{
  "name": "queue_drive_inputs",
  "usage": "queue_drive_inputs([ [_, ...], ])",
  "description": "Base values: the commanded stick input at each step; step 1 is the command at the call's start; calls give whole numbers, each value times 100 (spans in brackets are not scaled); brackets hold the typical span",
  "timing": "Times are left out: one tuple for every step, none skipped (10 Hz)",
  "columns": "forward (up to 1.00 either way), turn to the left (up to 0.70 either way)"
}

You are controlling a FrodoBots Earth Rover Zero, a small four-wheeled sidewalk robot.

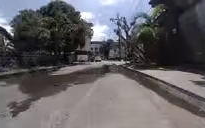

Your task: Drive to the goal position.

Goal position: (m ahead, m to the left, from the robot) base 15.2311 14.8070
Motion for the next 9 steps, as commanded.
queue_drive_inputs([
  [96,-4],
  [96,-4],
  [96,-4],
  [98,-4],
  [100,0],
  [100,0],
  [100,-1],
  [100,-2],
  [100,0],
])
